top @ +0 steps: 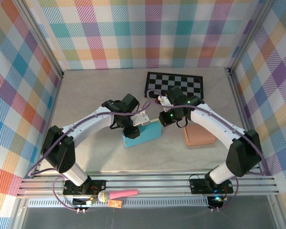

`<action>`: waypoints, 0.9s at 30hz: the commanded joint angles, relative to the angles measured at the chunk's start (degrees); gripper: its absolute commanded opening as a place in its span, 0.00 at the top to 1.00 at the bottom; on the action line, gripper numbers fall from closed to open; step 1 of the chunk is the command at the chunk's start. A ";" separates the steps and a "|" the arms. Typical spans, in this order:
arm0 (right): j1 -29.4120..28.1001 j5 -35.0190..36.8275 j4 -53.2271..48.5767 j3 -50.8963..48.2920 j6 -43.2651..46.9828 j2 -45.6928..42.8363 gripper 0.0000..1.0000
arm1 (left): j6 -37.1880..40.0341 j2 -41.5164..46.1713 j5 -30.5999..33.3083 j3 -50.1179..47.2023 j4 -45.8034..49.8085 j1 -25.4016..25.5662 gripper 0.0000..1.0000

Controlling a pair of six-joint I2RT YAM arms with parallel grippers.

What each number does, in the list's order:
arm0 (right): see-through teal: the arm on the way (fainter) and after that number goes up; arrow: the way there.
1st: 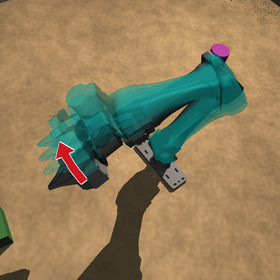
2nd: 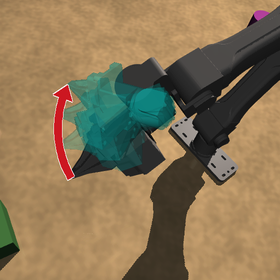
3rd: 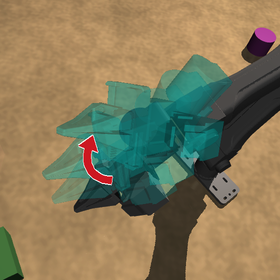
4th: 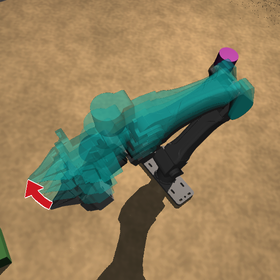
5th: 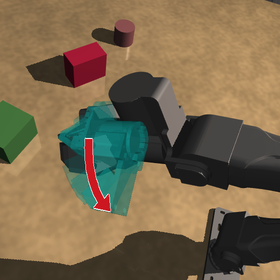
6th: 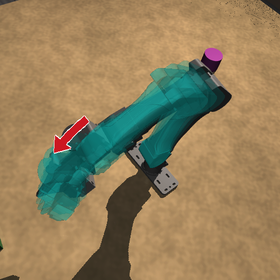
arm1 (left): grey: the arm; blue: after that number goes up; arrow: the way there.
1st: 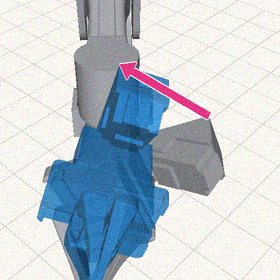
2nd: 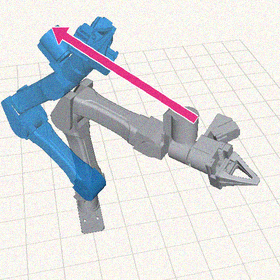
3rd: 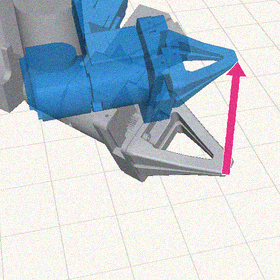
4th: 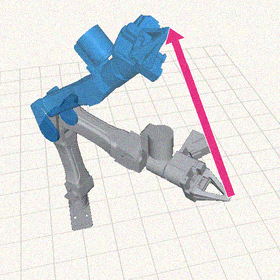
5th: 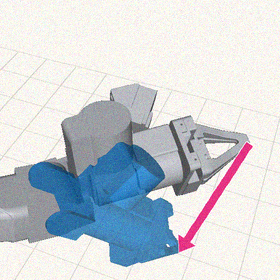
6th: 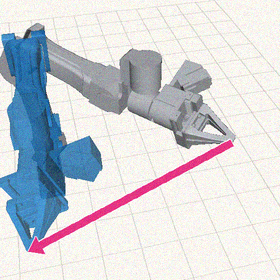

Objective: Fold the paper box

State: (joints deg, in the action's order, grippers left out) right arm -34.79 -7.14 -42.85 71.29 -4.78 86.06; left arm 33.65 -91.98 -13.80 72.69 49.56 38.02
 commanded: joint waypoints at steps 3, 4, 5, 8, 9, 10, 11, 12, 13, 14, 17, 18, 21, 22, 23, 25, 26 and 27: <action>-2.61 -1.14 4.28 -5.61 -0.13 -3.03 1.00 | -2.69 0.34 0.97 -0.45 -4.10 -1.08 0.61; -2.89 -0.60 5.13 -6.64 -0.29 -3.47 1.00 | -3.11 0.67 0.97 -0.80 -4.73 -1.23 0.59; -3.07 -0.23 5.86 -7.45 -0.53 -3.77 1.00 | -3.56 1.13 0.99 -1.24 -5.51 -1.43 0.57; -3.90 1.44 7.02 -8.74 -1.24 -4.07 1.00 | -5.57 2.70 1.25 -2.66 -8.33 -1.81 0.48; -4.34 2.14 7.36 -8.94 -1.43 -4.31 1.00 | -6.50 3.15 1.57 -3.01 -9.12 -1.90 0.45; -4.55 2.61 7.66 -9.13 -1.75 -4.41 1.00 | -7.21 3.50 1.59 -3.22 -9.74 -2.02 0.43; -4.76 3.03 7.94 -9.14 -2.08 -4.41 1.00 | -7.97 3.80 1.59 -3.46 -10.44 -2.08 0.42; -4.86 3.33 8.10 -9.04 -2.55 -4.34 1.00 | -8.84 4.05 1.42 -3.68 -11.05 -2.16 0.41; -5.09 3.75 8.13 -8.98 -3.05 -4.12 1.00 | -9.46 4.18 1.33 -3.85 -11.46 -2.24 0.40; -5.24 4.16 8.09 -8.76 -3.53 -3.91 1.00 | -10.24 4.27 1.39 -4.02 -11.93 -2.34 0.39; -5.54 4.43 7.88 -7.93 -5.43 -3.54 1.00 | -12.03 4.62 1.41 -4.22 -12.82 -2.48 0.35; -5.48 4.12 7.78 -7.67 -6.46 -3.46 1.00 | -12.20 4.62 1.29 -4.23 -12.84 -2.43 0.36; -5.99 3.97 6.50 -5.86 -9.25 -2.56 1.00 | -12.01 3.92 -0.42 -4.00 -12.03 -2.43 0.40; -6.12 3.95 5.86 -5.16 -10.02 -2.17 1.00 | -11.73 3.44 -0.94 -3.75 -11.48 -2.42 0.42; -6.42 4.46 5.36 -4.52 -11.05 -1.75 1.00 | -11.68 2.78 -1.41 -3.46 -10.85 -2.43 0.45; -6.52 4.81 4.68 -3.62 -13.27 -1.12 1.00 | -11.34 2.04 -2.23 -2.99 -9.85 -2.43 0.49; -6.65 5.24 4.39 -3.11 -14.35 -0.84 1.00 | -11.32 1.99 -2.36 -2.99 -9.75 -2.34 0.50; -6.78 5.54 4.19 -2.80 -15.42 -0.57 1.00 | -11.31 2.06 -2.37 -3.07 -9.90 -2.38 0.51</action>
State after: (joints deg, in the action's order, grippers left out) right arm -40.40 -1.37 -34.89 66.96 -15.40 84.01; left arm 23.14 -89.10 -14.85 69.10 39.44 36.12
